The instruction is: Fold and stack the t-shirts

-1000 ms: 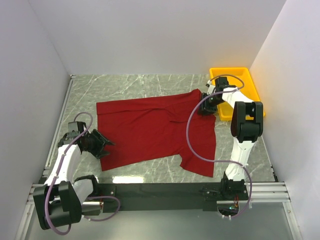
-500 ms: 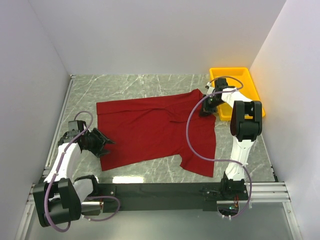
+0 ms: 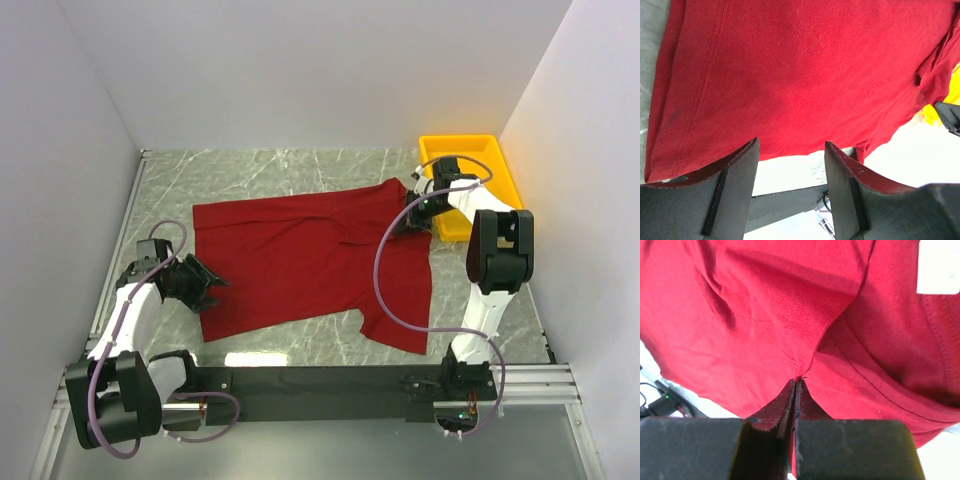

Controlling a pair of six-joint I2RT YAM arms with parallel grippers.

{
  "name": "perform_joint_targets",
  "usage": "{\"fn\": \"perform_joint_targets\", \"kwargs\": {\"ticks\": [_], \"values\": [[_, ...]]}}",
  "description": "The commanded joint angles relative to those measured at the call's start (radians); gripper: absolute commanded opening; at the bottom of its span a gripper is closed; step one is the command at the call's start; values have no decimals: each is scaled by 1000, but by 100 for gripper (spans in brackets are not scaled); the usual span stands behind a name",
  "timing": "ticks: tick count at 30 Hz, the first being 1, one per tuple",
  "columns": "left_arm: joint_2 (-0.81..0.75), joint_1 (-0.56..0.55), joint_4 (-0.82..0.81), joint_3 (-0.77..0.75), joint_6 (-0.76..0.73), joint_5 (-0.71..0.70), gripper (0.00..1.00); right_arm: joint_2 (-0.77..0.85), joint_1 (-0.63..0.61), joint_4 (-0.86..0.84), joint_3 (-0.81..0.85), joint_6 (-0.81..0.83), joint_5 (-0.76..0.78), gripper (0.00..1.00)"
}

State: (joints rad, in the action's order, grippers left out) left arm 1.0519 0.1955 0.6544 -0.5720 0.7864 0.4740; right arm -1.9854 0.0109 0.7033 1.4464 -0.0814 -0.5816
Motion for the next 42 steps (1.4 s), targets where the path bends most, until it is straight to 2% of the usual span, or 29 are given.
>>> {"fn": "perform_joint_targets", "kwargs": {"ticks": [1, 20, 22, 24, 25, 28, 29, 32, 36, 37, 40, 42], "values": [[5, -2, -24, -34, -24, 17, 60, 43, 3, 45, -20, -1, -32, 0], [-6, -2, -53, -3, -18, 40, 60, 27, 29, 128, -54, 28, 16, 2], [-4, -1, -61, -5, -15, 46, 60, 17, 27, 139, -54, 40, 15, 11], [-6, -2, -64, -8, -16, 51, 60, 25, 23, 148, -47, 66, 32, 25], [-4, -2, -62, -9, -18, 51, 60, 34, 23, 154, -38, 72, 42, 27], [-6, -1, -59, -15, -24, 49, 60, 98, 17, 125, -21, 146, 107, 41], [-6, -1, -59, -17, -24, 51, 60, 126, 12, 125, -12, 166, 121, 45], [-6, -2, -64, -17, -30, 55, 60, 160, -11, 130, 29, 294, 115, 47], [-3, -2, -67, -25, -38, 55, 60, 201, -191, 122, 17, 549, 20, 47], [-3, -2, -65, -26, -41, 58, 60, 210, -224, 111, 6, 654, 20, 47], [-7, -1, -61, -32, -47, 55, 60, 234, -361, -5, -40, 722, 124, 49], [-18, -2, -55, -34, -47, 51, 60, 182, -406, -27, -2, 739, 181, 49]]}}
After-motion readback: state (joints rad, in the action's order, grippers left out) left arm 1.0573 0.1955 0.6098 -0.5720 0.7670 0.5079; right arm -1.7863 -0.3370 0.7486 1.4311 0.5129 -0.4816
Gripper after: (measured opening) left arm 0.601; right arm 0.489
